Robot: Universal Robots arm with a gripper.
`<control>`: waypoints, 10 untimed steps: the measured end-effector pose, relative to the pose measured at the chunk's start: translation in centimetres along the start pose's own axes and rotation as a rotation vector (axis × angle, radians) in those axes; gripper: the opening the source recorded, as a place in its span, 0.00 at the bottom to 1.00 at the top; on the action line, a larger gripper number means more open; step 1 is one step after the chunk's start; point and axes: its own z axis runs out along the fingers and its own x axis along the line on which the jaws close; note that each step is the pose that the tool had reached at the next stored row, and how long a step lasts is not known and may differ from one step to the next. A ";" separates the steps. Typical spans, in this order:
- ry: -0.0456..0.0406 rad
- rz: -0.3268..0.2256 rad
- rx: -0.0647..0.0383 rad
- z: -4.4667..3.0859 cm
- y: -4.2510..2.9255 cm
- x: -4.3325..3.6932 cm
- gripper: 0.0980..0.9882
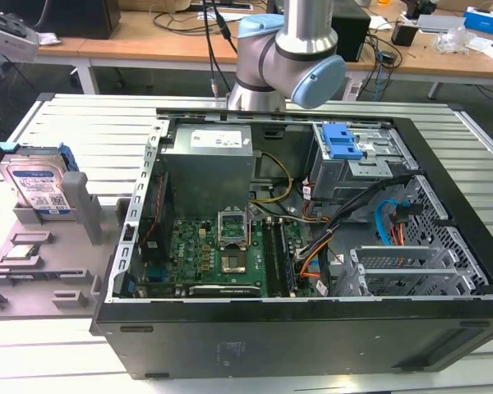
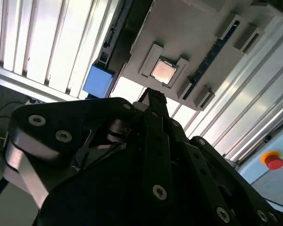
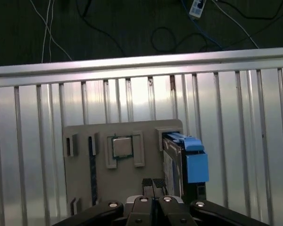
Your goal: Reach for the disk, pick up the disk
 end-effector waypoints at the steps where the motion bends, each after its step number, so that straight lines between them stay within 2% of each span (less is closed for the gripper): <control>1: 0.0001 -0.001 0.000 0.00 0.00 0.00 0.01; 8: 0.0001 -0.002 0.000 0.00 0.00 0.00 0.02; 9: 0.0001 -0.003 0.000 0.00 0.00 0.00 0.15; 10: 0.0001 -0.003 0.000 0.00 0.00 0.00 0.22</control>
